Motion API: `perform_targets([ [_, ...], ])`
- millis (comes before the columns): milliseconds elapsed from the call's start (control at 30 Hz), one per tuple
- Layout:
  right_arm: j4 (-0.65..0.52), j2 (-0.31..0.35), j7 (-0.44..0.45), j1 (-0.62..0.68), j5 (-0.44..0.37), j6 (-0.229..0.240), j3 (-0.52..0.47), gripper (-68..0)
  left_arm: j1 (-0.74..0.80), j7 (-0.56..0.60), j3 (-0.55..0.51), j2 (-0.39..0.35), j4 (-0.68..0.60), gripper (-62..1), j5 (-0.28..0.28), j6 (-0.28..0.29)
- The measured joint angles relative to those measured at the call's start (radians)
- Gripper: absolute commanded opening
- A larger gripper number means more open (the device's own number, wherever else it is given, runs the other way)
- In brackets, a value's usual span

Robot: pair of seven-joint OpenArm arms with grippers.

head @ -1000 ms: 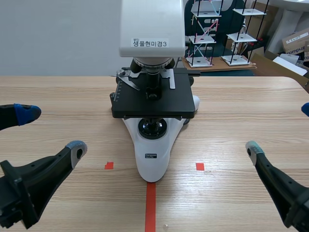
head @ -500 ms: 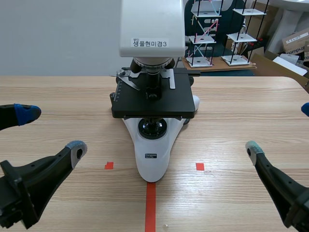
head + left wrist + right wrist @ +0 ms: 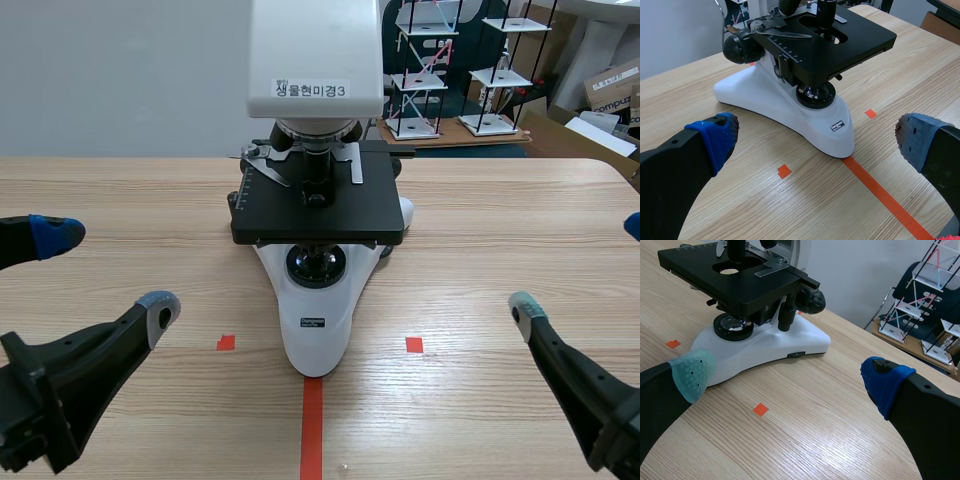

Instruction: Return to the home posture

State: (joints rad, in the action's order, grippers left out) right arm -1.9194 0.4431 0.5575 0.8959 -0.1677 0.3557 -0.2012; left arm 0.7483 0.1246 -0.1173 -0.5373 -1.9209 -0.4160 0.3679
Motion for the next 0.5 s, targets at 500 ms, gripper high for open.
perform_targets([
  [500,0.0,0.0,0.0,0.0,0.0,0.0,0.0,-4.2,0.0,0.0,0.0,0.0,0.0,1.4,0.0,0.0],
])
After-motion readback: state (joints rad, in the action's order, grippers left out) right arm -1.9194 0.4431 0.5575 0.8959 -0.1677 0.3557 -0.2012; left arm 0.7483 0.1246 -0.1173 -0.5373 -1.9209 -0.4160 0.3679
